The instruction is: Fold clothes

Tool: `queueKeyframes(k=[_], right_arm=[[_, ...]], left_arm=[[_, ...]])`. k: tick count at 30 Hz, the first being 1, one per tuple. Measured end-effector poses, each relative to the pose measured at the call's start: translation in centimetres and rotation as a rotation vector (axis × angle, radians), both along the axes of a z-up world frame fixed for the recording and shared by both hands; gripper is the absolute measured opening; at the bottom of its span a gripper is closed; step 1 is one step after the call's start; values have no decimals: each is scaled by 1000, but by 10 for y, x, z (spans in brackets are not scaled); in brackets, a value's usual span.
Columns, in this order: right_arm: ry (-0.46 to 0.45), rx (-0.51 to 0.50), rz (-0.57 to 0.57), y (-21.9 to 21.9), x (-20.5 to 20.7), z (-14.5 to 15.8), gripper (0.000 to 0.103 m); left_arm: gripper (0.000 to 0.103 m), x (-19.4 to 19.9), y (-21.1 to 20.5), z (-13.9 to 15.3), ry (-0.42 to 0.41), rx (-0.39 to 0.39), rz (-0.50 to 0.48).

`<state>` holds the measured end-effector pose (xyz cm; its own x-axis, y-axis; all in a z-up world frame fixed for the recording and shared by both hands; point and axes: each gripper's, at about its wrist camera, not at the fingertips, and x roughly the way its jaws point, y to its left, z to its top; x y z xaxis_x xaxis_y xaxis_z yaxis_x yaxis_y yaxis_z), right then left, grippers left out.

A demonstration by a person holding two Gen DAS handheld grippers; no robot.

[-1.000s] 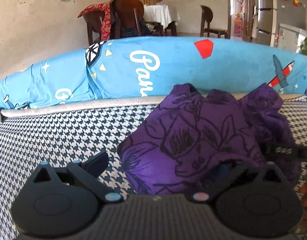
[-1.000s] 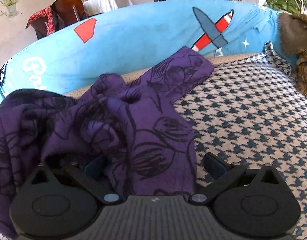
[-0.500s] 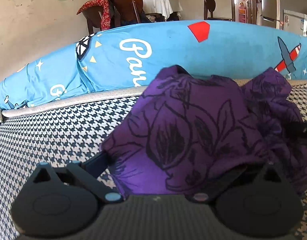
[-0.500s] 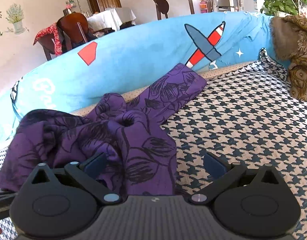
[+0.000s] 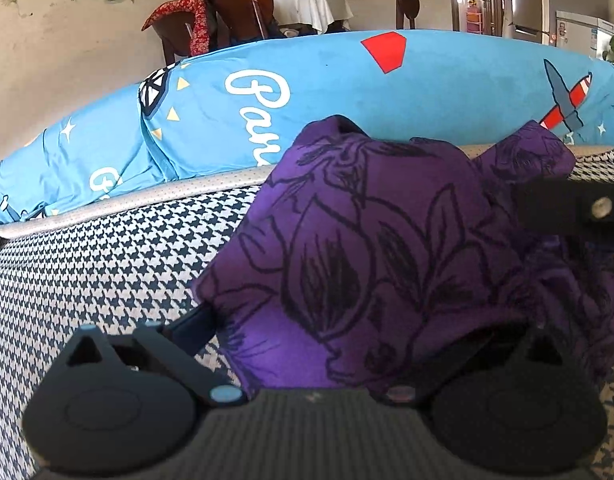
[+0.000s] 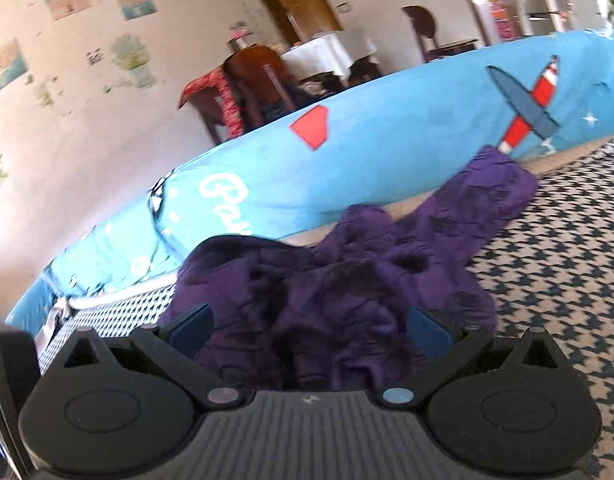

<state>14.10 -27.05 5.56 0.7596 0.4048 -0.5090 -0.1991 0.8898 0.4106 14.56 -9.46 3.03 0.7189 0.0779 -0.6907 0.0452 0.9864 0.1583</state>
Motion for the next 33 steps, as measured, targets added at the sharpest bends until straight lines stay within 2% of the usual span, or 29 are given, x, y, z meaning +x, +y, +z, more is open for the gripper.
queueKeyframes(k=[5, 9, 16, 22, 33], right_arm=[[46, -24, 37, 14, 7, -10, 103], [86, -95, 8, 24, 13, -22, 103], [153, -134, -53, 18, 20, -34, 103], [165, -195, -105, 18, 23, -39, 103], [203, -228, -153, 12, 25, -43, 103]], left_arm=[[103, -3, 2, -1, 17, 1, -12], [103, -7, 2, -1, 26, 8, -30], [103, -17, 7, 1, 23, 13, -52], [103, -23, 12, 10, 2, 3, -56], [103, -26, 13, 18, -2, -14, -37]])
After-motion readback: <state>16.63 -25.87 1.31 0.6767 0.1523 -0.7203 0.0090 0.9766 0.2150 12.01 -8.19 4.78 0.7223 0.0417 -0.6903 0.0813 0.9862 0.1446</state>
